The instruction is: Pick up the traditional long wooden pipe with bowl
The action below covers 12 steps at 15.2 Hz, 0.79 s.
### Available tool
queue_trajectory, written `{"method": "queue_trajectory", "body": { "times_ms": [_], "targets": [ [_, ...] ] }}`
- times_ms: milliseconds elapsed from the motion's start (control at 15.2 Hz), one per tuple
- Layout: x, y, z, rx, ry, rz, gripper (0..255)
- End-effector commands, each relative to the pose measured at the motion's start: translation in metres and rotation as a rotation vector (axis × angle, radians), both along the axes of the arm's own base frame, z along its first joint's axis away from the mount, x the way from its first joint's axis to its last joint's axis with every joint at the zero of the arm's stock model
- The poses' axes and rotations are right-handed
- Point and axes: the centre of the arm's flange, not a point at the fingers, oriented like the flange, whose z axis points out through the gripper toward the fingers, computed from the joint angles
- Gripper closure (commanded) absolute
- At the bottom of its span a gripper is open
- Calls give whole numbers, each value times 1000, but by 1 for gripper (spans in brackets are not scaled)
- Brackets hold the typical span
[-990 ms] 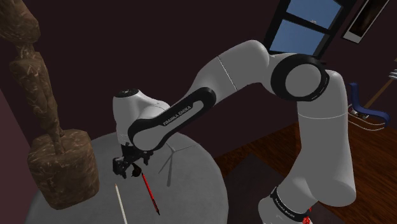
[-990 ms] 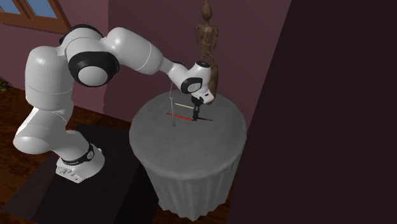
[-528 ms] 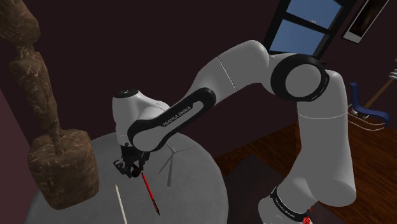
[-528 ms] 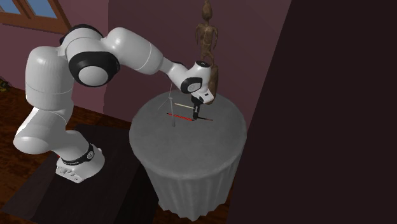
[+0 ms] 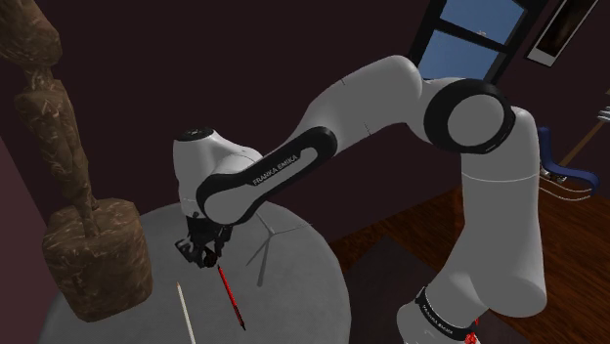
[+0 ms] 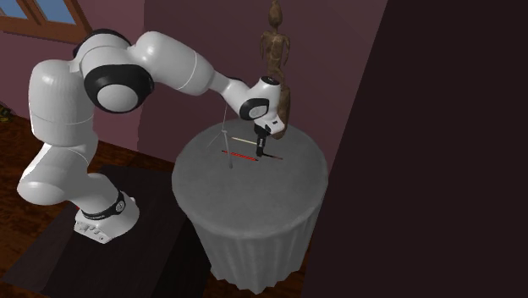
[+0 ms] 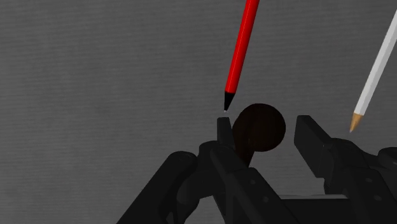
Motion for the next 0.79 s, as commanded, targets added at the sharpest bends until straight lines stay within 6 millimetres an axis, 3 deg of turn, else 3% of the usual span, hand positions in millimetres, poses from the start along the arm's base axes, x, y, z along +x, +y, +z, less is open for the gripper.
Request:
{"method": "queue_trajectory", "body": {
  "times_ms": [0, 594, 726],
  "targets": [
    [0, 0, 9, -1, 1, 0, 255],
    [0, 0, 56, -1, 1, 0, 255],
    [0, 0, 57, -1, 1, 0, 255]
  ]
}}
